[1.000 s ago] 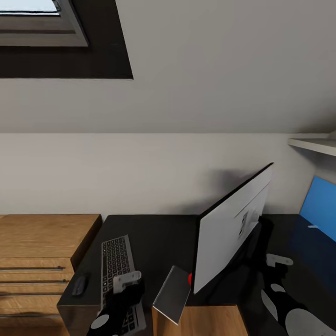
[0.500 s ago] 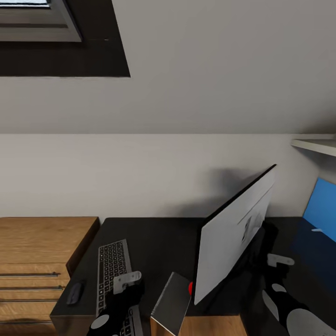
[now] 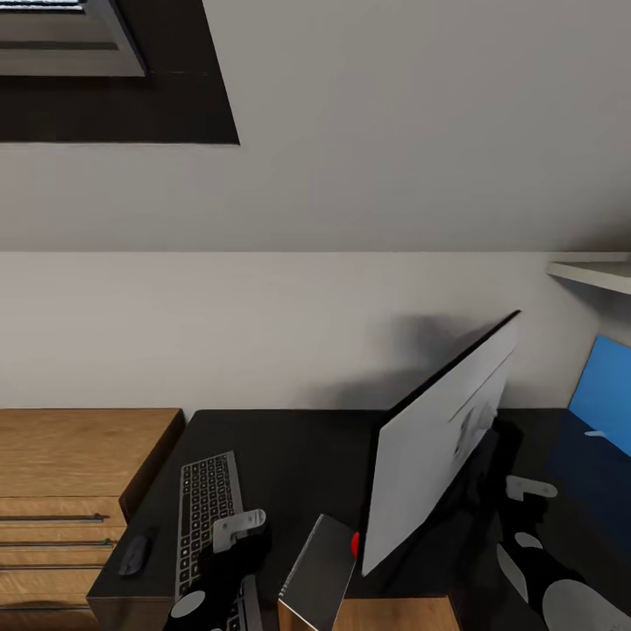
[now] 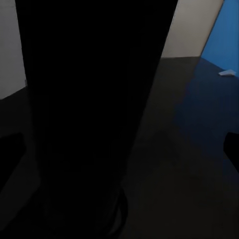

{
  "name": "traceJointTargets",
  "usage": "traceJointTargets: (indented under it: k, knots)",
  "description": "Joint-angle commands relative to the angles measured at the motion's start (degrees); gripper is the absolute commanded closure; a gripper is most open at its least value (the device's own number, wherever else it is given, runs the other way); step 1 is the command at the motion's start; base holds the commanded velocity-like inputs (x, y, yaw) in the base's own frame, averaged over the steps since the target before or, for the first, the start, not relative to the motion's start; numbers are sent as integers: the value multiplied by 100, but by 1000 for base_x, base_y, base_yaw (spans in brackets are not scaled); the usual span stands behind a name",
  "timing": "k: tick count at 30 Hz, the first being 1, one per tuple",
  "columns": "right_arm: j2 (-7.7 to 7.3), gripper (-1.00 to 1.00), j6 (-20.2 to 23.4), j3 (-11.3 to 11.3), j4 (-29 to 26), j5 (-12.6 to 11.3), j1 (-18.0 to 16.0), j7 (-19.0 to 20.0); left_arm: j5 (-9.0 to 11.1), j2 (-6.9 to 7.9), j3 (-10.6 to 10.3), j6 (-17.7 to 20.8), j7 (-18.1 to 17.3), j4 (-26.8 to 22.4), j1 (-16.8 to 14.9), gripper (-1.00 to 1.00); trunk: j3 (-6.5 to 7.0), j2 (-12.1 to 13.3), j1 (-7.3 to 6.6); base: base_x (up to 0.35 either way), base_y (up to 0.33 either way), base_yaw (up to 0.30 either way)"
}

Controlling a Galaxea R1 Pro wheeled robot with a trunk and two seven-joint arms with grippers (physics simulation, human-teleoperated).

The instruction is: In the bedroom, organize the workspace by keeping the computer under the desk, ensuring the monitor is on the desk, placing the keyboard on the desk next to the monitor, placing the mouse on the desk next to the keyboard, moving the folder from the swivel chair onto the desk next to the mouse, stacking the notebook on top of the folder with the pen on top of the notebook, and positioning the swivel chair next to the desk.

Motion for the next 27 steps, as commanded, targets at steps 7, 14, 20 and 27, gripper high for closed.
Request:
traceJointTargets:
  k: [7, 14, 20, 27]
  knots:
    - [6, -100, -18, -46, 9, 50, -7, -24, 28, 5, -13, 16, 44, -9, -7, -100, -8, -6, 1, 1, -1, 0]
    - [6, -100, -19, -46, 8, 50, -7, -24, 28, 5, -13, 16, 44, -9, -7, -100, -8, -6, 1, 68, 0, 0]
    - [7, -100, -39, -46, 9, 50, -7, -24, 28, 5, -13, 16, 44, -9, -7, -100, -8, -6, 1, 15, 0, 0]
    - [7, 100, -44, -46, 10, 50, -7, -24, 28, 5, -13, 16, 44, -9, -7, -100, -8, -6, 1, 1, 0, 0]
